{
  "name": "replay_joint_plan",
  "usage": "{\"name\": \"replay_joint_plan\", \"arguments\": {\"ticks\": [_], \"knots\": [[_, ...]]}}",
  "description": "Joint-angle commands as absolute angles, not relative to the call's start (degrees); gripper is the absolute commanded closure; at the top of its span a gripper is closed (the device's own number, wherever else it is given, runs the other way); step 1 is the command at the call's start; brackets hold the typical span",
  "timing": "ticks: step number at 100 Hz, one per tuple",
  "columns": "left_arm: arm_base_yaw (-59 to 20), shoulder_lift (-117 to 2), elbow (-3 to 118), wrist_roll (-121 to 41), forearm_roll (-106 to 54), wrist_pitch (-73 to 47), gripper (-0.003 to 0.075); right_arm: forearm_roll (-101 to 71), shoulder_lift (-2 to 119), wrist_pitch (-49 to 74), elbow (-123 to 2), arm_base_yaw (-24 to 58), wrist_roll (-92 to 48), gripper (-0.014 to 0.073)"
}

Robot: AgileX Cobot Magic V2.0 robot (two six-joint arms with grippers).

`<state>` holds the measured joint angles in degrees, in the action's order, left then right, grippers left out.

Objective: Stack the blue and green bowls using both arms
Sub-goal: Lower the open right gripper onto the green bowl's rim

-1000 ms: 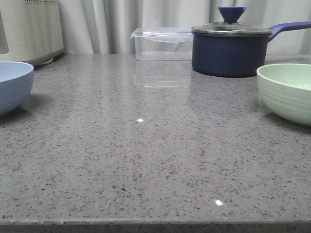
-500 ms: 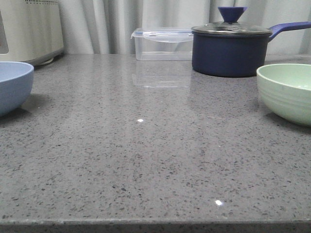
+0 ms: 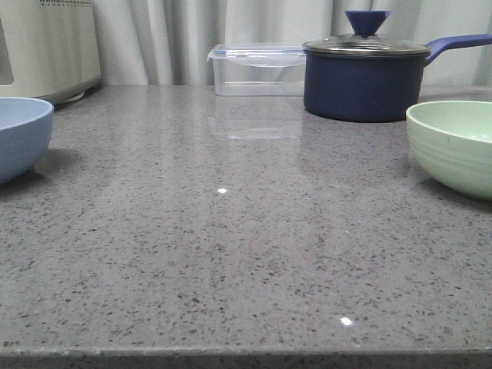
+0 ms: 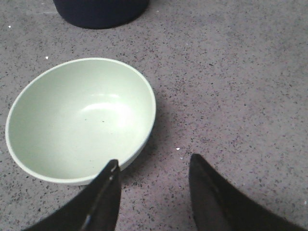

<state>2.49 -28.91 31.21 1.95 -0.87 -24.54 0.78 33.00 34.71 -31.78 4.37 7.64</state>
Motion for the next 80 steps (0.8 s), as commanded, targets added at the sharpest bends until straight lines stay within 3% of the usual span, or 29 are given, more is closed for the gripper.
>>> {"name": "replay_joint_plan", "arguments": {"ticks": [1, 47, 80], "knots": [[2.5, -29.5, 33.3, 1.9, -1.4, -19.9, 0.0208, 1.0, 36.7, 33.3, -36.6, 4.0, 7.6, 0.0248], [2.5, -29.5, 33.3, 1.9, -1.4, -19.9, 0.0208, 1.0, 61.0, 46.4, -55.4, 4.0, 10.2, 0.0243], [2.5, -29.5, 33.3, 1.9, -1.4, -19.9, 0.0208, -0.5, 73.1, 50.4, -61.3, 4.0, 10.2, 0.0243]]}}
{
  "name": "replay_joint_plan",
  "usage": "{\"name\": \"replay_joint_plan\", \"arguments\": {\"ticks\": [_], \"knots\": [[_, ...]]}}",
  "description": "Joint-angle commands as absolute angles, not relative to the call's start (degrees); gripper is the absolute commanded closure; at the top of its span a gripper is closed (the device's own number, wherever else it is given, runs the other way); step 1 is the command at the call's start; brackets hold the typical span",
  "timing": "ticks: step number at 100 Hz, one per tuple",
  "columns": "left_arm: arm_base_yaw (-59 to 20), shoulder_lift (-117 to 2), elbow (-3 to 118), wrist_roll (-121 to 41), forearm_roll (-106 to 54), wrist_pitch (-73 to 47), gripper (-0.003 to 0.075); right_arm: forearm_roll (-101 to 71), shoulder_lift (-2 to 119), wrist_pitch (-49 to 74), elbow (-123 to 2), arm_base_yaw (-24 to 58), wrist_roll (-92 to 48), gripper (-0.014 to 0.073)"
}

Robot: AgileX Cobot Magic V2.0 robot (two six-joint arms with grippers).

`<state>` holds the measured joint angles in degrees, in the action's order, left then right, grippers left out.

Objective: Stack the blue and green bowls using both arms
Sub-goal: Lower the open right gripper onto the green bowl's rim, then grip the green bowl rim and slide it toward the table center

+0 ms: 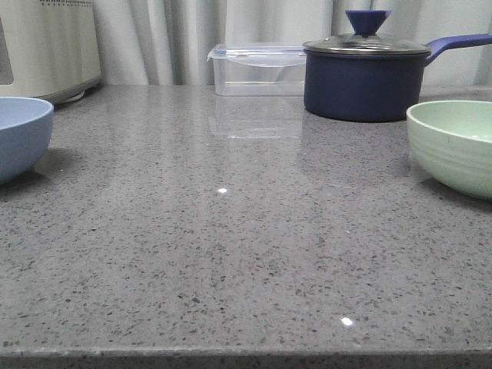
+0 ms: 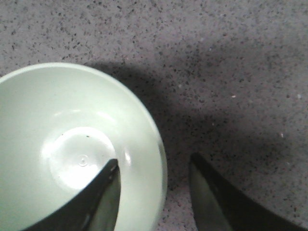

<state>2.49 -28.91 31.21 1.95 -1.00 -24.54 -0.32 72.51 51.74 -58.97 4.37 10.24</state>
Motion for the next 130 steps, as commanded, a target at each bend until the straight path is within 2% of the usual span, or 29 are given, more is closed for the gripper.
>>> {"name": "replay_joint_plan", "arguments": {"ticks": [1, 53, 60, 75, 96, 115, 130], "knots": [[2.5, -29.5, 33.3, 1.9, -1.4, -19.9, 0.0208, -0.5, 73.4, 50.4, -61.3, 4.0, 10.2, 0.0243], [2.5, -29.5, 33.3, 1.9, -1.4, -19.9, 0.0208, -0.7, 78.2, 48.9, -61.3, 4.0, 10.2, 0.0258], [2.5, -29.5, 33.3, 1.9, -1.4, -19.9, 0.0208, -0.7, 78.2, 48.8, -61.3, 4.0, 10.2, 0.0306], [2.5, -29.5, 33.3, 1.9, -1.4, -19.9, 0.0208, -0.7, 78.2, 48.9, -61.3, 4.0, 10.2, 0.0485], [2.5, -29.5, 33.3, 1.9, -1.4, -19.9, 0.0208, -0.7, 78.2, 48.9, -61.3, 4.0, 10.2, 0.0664], [2.5, -29.5, 33.3, 1.9, -1.4, -19.9, 0.0208, -3.1, 78.1, 48.4, -61.8, 4.2, 10.1, 0.0673], [2.5, -29.5, 33.3, 1.9, -1.4, -19.9, 0.0208, -4.5, 78.2, 48.3, -63.8, 7.7, 9.3, 0.0673]]}}
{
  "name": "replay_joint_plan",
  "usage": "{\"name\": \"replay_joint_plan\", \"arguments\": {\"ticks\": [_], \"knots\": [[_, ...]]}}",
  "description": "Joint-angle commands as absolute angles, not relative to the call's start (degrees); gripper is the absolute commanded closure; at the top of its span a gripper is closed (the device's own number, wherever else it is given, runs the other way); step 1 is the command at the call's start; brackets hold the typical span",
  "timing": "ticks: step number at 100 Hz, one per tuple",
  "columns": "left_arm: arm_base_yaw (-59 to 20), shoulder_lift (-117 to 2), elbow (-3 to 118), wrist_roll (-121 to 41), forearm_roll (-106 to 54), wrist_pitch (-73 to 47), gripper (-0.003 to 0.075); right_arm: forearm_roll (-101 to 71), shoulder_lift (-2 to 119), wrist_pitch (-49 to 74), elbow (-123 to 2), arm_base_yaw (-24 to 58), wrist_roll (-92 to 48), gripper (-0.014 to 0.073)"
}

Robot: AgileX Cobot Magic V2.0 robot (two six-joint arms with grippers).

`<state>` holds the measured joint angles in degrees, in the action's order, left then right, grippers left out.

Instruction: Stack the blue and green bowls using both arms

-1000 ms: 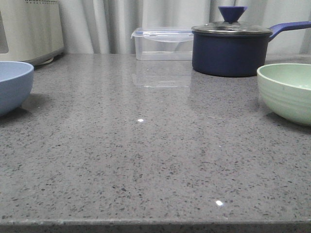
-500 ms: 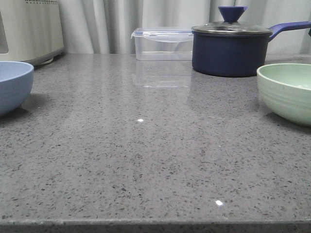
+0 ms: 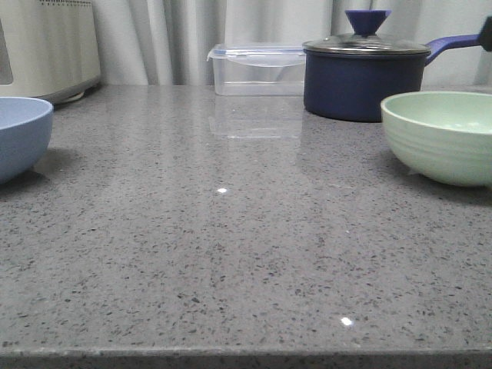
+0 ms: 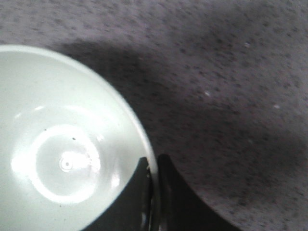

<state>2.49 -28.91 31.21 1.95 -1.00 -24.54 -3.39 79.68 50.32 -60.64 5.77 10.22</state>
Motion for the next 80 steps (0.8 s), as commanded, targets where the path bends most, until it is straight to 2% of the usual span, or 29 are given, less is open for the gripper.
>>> {"name": "replay_joint_plan", "arguments": {"ticks": [1, 47, 80], "knots": [[2.5, -29.5, 33.3, 1.9, -1.4, -19.9, 0.0208, -4.6, 78.2, 48.2, -63.9, 8.0, 9.3, 0.0673], [2.5, -29.5, 33.3, 1.9, -1.4, -21.2, 0.0208, -7.1, 88.6, 46.7, -76.2, 25.5, 9.3, 0.0673], [2.5, -29.5, 33.3, 1.9, -1.4, -21.2, 0.0208, -8.3, 94.8, 46.0, -81.2, 28.1, 9.4, 0.0673]]}}
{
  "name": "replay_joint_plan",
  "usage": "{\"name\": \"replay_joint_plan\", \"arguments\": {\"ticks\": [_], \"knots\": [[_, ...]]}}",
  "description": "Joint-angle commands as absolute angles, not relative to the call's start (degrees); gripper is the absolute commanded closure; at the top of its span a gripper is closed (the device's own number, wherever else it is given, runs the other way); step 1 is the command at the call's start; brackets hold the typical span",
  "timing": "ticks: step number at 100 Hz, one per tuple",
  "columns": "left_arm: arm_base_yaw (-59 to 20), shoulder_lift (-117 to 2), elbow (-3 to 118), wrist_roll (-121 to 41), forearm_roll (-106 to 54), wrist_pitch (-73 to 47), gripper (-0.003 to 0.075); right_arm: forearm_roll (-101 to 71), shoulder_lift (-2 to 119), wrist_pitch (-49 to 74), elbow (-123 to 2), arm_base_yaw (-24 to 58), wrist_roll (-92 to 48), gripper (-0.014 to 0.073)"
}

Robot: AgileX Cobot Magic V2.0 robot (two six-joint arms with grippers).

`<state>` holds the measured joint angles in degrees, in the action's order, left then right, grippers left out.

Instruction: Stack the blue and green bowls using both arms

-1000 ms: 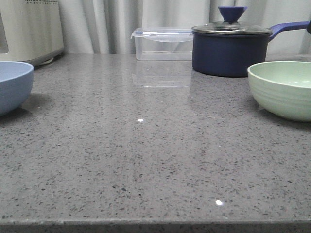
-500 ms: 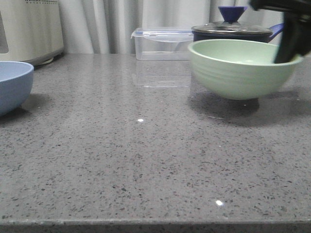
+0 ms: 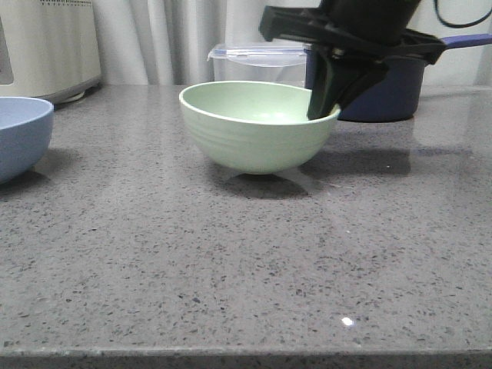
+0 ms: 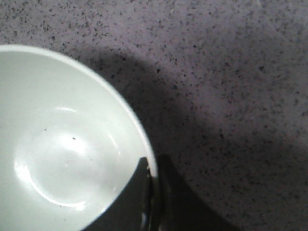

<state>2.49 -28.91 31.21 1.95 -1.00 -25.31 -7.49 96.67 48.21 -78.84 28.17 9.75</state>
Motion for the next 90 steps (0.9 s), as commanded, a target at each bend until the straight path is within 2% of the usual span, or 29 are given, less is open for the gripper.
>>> {"name": "replay_joint_plan", "arguments": {"ticks": [1, 13, 20, 32, 40, 76, 90], "knots": [[2.5, -29.5, 33.3, 1.9, -1.4, -21.2, 0.0208, -8.4, 94.8, 46.0, -81.2, 28.1, 9.4, 0.0673], [2.5, -29.5, 33.3, 1.9, -1.4, -21.3, 0.0208, -8.7, 94.9, 45.9, -81.6, 28.1, 9.3, 0.0651], [2.5, -29.5, 33.3, 1.9, -1.4, -21.3, 0.0208, -8.7, 94.9, 45.9, -81.6, 28.1, 9.3, 0.0578], [2.5, -29.5, 33.3, 1.9, -1.4, -21.3, 0.0208, -8.8, 94.9, 45.9, -81.6, 28.1, 9.3, 0.0396], [2.5, -29.5, 33.3, 1.9, -1.4, -21.3, 0.0208, -8.8, 94.9, 45.9, -81.6, 28.1, 9.3, 0.0330], [2.5, -29.5, 33.3, 1.9, -1.4, -21.3, 0.0208, -8.8, 94.4, 45.1, -81.6, 28.1, 9.3, 0.0333], [2.5, -29.5, 33.3, 1.9, -1.4, -21.3, 0.0208, -8.7, 93.0, 45.2, -81.5, 28.1, 9.3, 0.0414]]}}
